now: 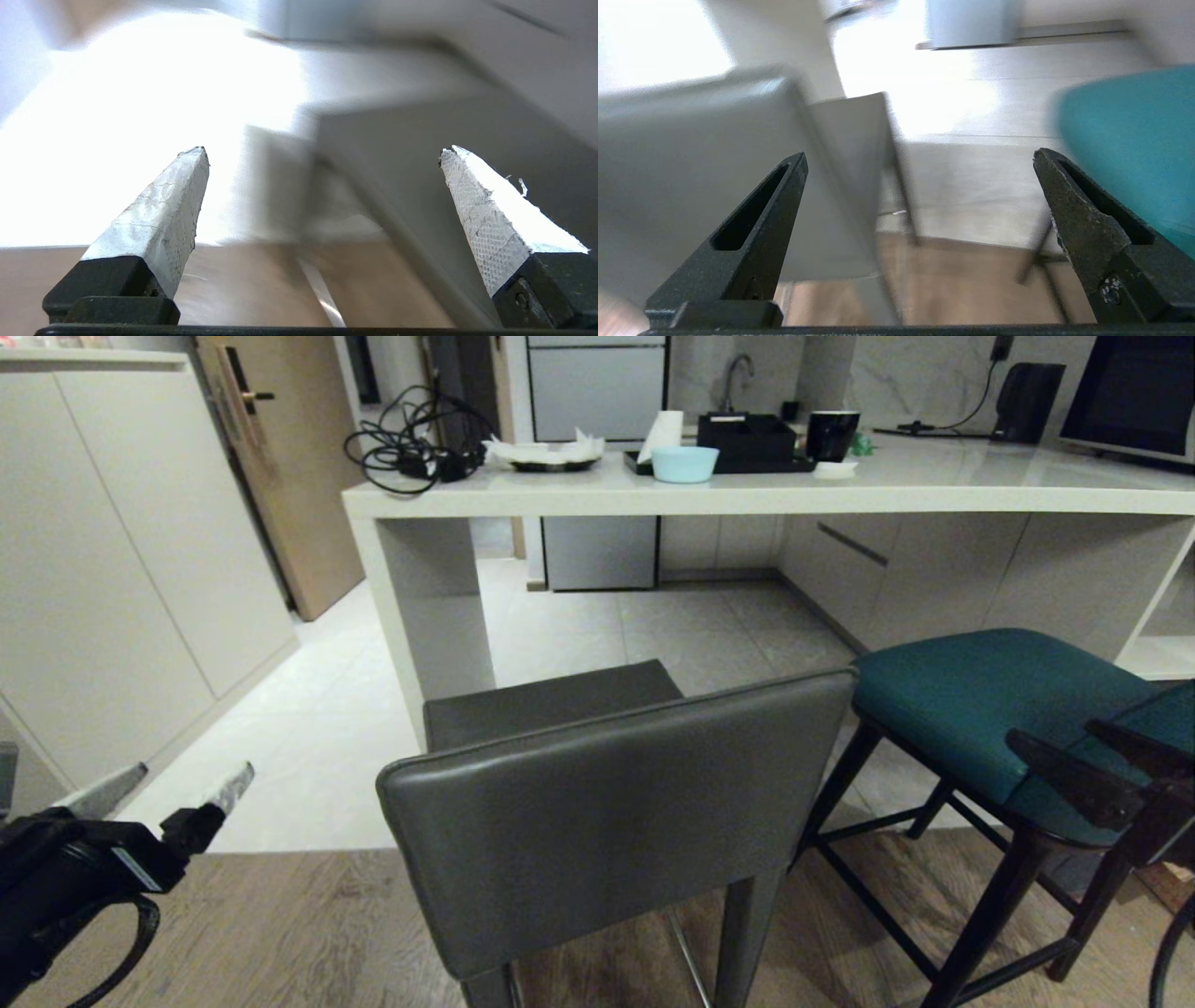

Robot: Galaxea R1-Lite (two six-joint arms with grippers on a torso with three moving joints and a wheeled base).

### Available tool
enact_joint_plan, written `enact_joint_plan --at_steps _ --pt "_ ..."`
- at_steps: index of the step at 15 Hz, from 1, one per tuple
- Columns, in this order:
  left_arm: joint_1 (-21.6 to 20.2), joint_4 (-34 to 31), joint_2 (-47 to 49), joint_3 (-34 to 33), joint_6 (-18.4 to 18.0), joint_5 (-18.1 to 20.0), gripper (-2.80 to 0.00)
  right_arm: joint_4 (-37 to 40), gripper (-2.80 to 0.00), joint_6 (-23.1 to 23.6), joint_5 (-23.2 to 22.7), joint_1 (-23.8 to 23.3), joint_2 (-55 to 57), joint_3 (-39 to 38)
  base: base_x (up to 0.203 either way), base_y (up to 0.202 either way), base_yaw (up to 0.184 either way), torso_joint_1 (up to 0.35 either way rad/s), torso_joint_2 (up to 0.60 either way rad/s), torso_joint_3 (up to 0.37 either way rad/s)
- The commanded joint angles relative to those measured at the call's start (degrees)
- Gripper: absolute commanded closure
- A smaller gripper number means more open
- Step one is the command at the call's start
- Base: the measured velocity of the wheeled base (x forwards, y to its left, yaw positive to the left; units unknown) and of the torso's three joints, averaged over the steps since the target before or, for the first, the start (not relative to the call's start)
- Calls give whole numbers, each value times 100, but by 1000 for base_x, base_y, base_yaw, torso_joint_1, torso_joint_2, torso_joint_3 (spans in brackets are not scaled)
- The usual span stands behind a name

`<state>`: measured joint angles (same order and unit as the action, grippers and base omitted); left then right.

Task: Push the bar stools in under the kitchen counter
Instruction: Push the blue chair back under the dining table

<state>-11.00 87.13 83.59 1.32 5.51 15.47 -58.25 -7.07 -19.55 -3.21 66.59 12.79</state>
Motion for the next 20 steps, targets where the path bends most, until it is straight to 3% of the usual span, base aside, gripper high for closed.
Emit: enact_joint_plan --at_steps 1,3,7,11,13,16,20 --pt "0 19 -412 194 -64 -633 -280 2398 -280 -8 589 -35 -1350 774 0 0 0 0 0 0" --pt "7 -552 -1007 431 -76 -704 -280 3777 -280 -128 974 -21 -1910 1607 0 0 0 0 0 0" --pt "185 -3191 -2811 1343 -40 -585 -280 4240 -280 -233 949 74 -2476 2134 0 0 0 0 0 0" --pt "954 -5898 -4573 2310 -31 -435 -280 5160 -280 -184 834 -34 -3274 2586 0 0 0 0 0 0" --pt "1346 -6523 -5269 2554 -42 -200 -280 5350 -280 -149 674 -62 -3791 2605 0 0 0 0 0 0" --pt "1416 -7564 -6177 2706 -49 -28 -280 5929 -280 -124 437 -58 -4563 2636 0 0 0 0 0 0" --pt "860 -8316 -7114 2580 -77 -69 -280 6203 -280 -111 44 -6 -5132 2590 0 0 0 0 0 0"
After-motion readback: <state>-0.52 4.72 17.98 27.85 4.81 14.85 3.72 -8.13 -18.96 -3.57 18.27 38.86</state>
